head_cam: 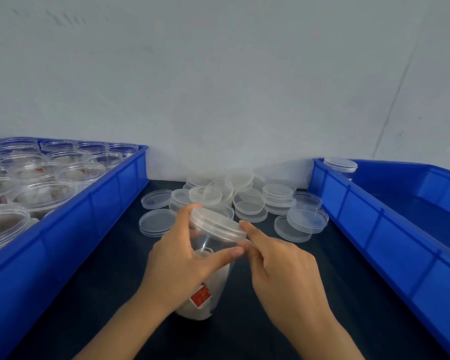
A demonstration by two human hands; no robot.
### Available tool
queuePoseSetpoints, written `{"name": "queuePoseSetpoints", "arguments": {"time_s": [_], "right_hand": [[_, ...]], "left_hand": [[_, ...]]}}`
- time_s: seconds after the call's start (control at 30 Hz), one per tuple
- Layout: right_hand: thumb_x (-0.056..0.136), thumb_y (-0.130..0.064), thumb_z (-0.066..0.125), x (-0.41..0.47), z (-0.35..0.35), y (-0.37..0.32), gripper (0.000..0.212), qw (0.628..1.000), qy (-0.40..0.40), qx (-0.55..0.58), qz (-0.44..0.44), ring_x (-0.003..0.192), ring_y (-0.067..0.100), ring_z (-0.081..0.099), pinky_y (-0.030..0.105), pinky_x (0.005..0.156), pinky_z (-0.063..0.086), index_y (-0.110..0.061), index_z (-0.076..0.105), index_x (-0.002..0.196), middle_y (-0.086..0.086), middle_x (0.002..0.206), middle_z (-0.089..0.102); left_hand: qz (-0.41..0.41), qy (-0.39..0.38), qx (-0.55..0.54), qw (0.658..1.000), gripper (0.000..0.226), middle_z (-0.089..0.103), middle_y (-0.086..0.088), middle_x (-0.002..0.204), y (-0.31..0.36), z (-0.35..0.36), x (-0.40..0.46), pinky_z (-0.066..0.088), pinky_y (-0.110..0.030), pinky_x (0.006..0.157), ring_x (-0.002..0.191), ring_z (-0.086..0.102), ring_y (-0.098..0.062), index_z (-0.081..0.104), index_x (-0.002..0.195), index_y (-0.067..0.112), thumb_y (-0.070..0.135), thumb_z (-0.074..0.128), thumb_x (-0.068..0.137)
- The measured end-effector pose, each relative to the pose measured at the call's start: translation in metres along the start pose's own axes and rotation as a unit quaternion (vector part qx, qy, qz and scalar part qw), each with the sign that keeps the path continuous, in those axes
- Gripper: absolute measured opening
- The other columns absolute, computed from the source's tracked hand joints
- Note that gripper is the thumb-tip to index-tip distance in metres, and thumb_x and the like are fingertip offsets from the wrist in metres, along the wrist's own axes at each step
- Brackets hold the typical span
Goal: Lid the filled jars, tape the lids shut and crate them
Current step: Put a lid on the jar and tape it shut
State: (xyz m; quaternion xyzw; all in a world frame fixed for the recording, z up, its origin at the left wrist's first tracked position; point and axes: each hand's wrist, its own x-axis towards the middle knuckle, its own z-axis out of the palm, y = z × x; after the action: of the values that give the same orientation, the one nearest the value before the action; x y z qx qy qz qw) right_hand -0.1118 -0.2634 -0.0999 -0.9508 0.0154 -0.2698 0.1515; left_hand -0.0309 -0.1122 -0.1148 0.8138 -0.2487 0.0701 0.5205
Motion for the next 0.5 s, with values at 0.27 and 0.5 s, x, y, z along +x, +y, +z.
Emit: {"name": "queuePoseSetpoints", "arguments": {"time_s": [0.27,0.5], "right_hand": [[0.085,-0.065,0.013,0.002,-0.012,0.002,0.068,0.995,-0.060,0.074,0.032,0.090,0.006,0.059,0.021,0.073,0.042,-0.040,0.023,0.147,-0.013,0.091,0.065],[0.101,-0.047,0.023,0.002,-0.013,0.007,0.034,0.997,-0.057,0.058,0.000,0.088,0.010,0.056,0.023,0.075,0.044,-0.035,0.045,0.124,-0.010,0.096,0.061]], "left_hand": [[-0.027,0.028,-0.151,0.988,0.073,0.063,0.035,0.098,-0.001,-0.007,0.009,0.050,-0.011,0.064,0.090,0.062,0.012,0.053,0.107,0.034,0.062,0.080,0.046],[-0.076,-0.069,-0.289,0.952,0.081,0.074,0.000,0.100,-0.005,-0.017,0.014,0.055,-0.019,0.062,0.086,0.072,-0.015,0.059,0.113,0.017,0.035,0.092,0.042]]}}
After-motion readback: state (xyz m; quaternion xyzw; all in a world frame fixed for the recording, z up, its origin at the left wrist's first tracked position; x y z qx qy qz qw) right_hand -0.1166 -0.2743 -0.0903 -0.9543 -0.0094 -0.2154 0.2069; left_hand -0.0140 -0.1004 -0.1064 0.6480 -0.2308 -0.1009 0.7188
